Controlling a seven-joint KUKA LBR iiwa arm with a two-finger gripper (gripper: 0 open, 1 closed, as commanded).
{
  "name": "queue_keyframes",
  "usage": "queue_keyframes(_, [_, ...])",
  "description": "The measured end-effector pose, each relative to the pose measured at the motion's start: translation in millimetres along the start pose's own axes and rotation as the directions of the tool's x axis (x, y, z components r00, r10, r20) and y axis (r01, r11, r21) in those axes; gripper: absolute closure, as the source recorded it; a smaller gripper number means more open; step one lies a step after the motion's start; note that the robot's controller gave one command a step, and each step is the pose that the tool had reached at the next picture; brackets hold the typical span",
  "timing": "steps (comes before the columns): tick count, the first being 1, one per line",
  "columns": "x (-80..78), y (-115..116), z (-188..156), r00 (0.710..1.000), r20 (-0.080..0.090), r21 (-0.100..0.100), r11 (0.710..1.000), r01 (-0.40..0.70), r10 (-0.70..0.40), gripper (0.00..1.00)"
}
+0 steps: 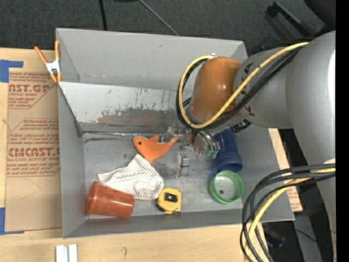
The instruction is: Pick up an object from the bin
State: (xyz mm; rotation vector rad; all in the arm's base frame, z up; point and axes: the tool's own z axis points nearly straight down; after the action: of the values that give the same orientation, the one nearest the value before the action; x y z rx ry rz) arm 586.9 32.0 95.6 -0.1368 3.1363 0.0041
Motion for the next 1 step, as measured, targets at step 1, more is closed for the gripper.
queue_keyframes(1, [-1.9, 29.0, 17.8, 1.000, 0.002, 0.003, 1.000, -0.022, 0.022, 0.00])
